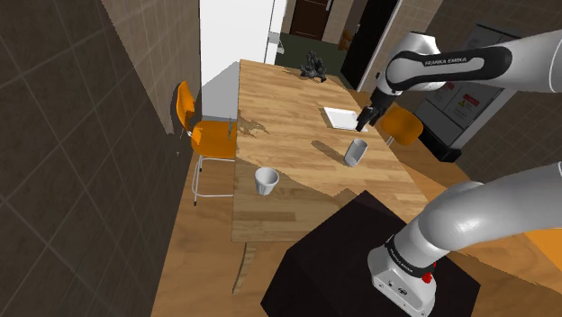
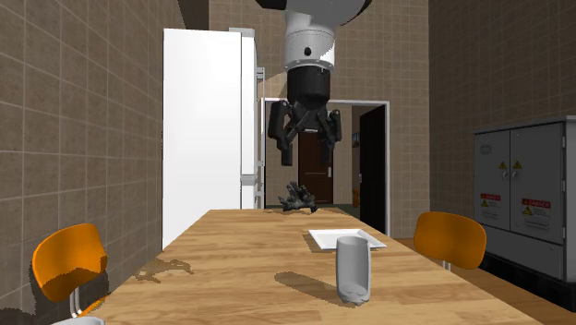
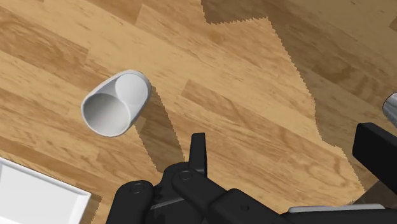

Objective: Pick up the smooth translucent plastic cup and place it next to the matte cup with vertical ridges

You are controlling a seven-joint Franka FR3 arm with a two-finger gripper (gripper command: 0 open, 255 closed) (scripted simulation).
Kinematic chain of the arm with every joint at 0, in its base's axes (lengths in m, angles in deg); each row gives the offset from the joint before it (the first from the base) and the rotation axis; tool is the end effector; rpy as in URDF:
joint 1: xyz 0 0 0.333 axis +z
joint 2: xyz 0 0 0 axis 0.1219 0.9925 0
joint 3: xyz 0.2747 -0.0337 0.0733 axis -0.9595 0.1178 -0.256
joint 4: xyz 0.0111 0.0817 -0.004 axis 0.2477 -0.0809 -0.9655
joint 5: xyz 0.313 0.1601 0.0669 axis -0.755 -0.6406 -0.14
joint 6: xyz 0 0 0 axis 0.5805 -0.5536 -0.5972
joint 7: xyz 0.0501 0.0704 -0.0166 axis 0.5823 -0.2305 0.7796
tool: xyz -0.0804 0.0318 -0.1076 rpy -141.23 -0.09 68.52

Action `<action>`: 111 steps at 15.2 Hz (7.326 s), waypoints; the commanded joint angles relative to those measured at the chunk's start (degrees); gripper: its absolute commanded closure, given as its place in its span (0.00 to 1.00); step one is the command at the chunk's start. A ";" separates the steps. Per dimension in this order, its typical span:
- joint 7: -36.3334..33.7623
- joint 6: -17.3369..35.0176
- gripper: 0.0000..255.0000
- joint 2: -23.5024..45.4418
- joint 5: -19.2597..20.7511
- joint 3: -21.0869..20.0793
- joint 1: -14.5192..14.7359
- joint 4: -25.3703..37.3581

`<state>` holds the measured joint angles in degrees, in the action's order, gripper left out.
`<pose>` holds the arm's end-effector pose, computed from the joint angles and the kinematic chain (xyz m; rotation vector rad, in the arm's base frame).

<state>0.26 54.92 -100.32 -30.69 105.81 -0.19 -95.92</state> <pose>0.3550 -0.1824 0.3978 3.1173 -0.0482 0.0693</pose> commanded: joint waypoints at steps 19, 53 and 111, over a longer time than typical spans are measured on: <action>33.16 19.00 0.00 43.78 -25.93 9.04 -6.02 18.03; 32.13 17.55 1.00 42.27 -24.64 9.66 -5.45 18.20; -13.32 -2.00 1.00 26.06 -11.33 -5.85 14.91 25.55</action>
<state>-11.77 53.25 -74.19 -42.09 100.54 14.14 -70.71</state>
